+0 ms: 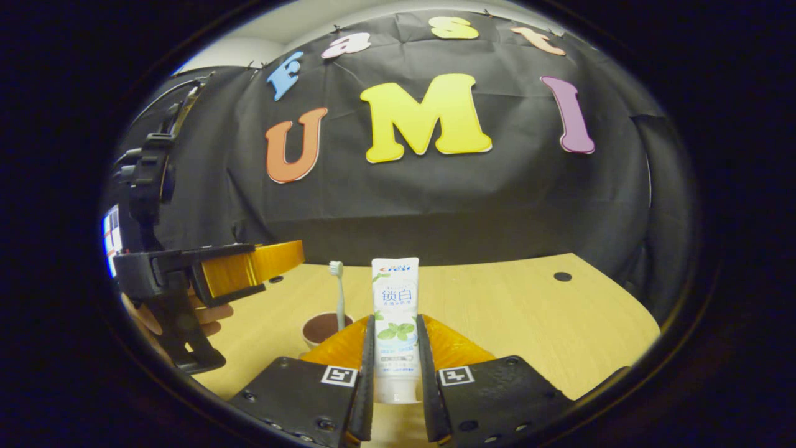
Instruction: Put the toothbrush and toothpaste on the desktop into the cup, then pick up the cup and place it on the coaster on the desktop.
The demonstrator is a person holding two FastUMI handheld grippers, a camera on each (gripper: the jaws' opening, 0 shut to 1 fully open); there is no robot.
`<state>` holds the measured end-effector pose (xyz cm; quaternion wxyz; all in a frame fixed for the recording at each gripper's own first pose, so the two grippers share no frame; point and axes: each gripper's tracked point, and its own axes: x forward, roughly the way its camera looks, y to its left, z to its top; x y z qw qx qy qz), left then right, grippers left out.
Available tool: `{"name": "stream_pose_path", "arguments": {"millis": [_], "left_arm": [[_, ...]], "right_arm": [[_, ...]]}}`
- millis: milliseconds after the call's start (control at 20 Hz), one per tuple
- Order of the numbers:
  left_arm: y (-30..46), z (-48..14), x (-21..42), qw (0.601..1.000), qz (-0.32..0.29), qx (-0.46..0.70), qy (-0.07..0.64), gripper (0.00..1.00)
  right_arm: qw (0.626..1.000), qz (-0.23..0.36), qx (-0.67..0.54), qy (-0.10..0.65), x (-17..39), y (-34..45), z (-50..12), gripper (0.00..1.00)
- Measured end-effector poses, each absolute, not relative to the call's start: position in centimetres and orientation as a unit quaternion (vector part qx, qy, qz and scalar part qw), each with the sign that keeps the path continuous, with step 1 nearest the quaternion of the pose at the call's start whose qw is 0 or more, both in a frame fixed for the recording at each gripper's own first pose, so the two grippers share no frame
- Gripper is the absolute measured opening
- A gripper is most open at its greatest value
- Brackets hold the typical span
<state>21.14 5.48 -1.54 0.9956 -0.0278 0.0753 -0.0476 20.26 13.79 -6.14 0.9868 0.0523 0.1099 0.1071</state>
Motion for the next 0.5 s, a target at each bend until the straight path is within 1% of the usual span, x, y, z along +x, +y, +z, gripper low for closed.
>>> {"name": "stream_pose_path", "arguments": {"millis": [150, 400, 500], "left_arm": [[7.6, 0.1, 20.4, 0.999, -0.021, -0.007, 0.047, 0.99], [8.6, 2.0, 19.3, 0.999, -0.027, -0.004, 0.016, 0.99], [8.9, 2.2, 19.3, 0.999, -0.029, -0.007, 0.012, 0.99]], "right_arm": [[0.986, 0.126, 0.068, 0.087, 22.1, 16.2, -4.9, 0.34], [0.983, 0.152, 0.085, 0.058, 24.4, 19.6, -3.6, 0.33], [0.984, 0.151, 0.078, 0.044, 25.4, 20.4, -3.3, 0.33]]}}
